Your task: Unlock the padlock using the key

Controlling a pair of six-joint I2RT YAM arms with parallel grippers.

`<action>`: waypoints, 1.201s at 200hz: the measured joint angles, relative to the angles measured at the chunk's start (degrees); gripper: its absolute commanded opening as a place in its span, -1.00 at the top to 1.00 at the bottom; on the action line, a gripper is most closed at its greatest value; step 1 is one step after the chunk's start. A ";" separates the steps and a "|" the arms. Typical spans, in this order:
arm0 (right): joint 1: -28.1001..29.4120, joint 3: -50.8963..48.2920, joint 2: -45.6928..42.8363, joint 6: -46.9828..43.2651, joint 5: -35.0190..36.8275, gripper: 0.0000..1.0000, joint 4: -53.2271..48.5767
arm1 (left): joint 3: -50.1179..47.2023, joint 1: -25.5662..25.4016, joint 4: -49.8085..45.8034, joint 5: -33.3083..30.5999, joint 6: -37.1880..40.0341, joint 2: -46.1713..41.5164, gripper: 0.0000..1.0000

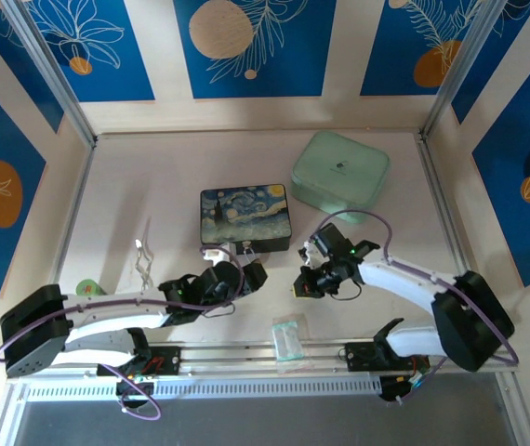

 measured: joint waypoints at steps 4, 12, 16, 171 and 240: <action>0.00 0.59 0.85 -0.07 0.48 0.98 -0.92 | 0.00 -0.02 -0.37 -0.13 0.02 0.00 -0.17; -0.07 1.60 2.49 -0.33 1.33 0.97 -2.36 | 0.00 -0.02 -0.85 -0.26 0.26 0.00 -0.18; -0.11 2.10 3.21 -0.48 1.66 0.97 -3.04 | 0.00 -0.02 -1.03 -0.28 0.48 0.00 -0.18; -0.17 12.83 15.58 0.26 14.36 -0.71 -15.47 | 1.55 -0.02 -3.34 -0.24 3.32 -0.02 -0.21; 0.52 10.03 7.23 6.14 14.14 -0.34 -10.01 | 1.55 -0.02 -3.34 -0.26 3.45 -0.02 -0.23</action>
